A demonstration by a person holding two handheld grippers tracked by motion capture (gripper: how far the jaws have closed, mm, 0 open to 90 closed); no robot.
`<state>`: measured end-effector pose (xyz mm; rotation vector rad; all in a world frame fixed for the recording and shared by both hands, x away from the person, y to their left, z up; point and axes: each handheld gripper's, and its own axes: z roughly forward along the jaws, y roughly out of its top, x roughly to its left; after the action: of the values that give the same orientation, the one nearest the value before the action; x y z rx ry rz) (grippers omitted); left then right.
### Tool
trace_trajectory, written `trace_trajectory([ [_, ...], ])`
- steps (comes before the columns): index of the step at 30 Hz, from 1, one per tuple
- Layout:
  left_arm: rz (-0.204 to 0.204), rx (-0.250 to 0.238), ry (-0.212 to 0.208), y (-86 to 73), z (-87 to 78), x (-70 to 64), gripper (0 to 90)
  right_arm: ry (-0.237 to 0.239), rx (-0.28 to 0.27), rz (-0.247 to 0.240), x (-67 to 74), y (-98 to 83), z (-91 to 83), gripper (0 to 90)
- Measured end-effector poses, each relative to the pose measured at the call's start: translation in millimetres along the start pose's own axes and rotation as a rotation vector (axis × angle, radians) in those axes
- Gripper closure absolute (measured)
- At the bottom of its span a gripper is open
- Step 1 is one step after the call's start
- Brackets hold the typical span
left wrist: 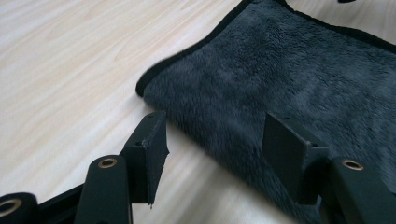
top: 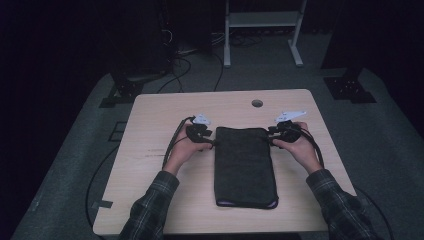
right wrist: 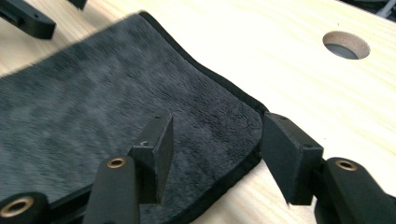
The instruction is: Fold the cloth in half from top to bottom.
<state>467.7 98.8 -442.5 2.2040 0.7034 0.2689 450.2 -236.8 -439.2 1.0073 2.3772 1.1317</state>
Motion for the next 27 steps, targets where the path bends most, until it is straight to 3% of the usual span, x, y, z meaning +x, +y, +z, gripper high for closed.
trace_trajectory([
  [7,0.025,0.043,0.021,14.6,19.1,6.1,39.7,-0.003,0.017,0.019,-12.5,1.8,19.0,41.7],
  [14,-0.010,0.069,0.026,14.9,36.1,17.7,41.0,0.009,0.038,0.050,-20.4,-2.3,41.0,41.0],
  [19,-0.032,0.087,0.024,12.4,44.2,23.8,42.9,0.009,0.045,0.046,-22.4,-5.3,46.4,38.8],
  [22,-0.045,0.098,0.013,11.1,47.6,25.8,44.0,-0.007,0.063,0.018,-20.3,-6.2,49.1,37.3],
  [27,-0.055,0.096,-0.009,11.5,47.6,27.8,49.6,-0.013,0.075,-0.006,-18.7,-5.2,50.2,42.6],
])
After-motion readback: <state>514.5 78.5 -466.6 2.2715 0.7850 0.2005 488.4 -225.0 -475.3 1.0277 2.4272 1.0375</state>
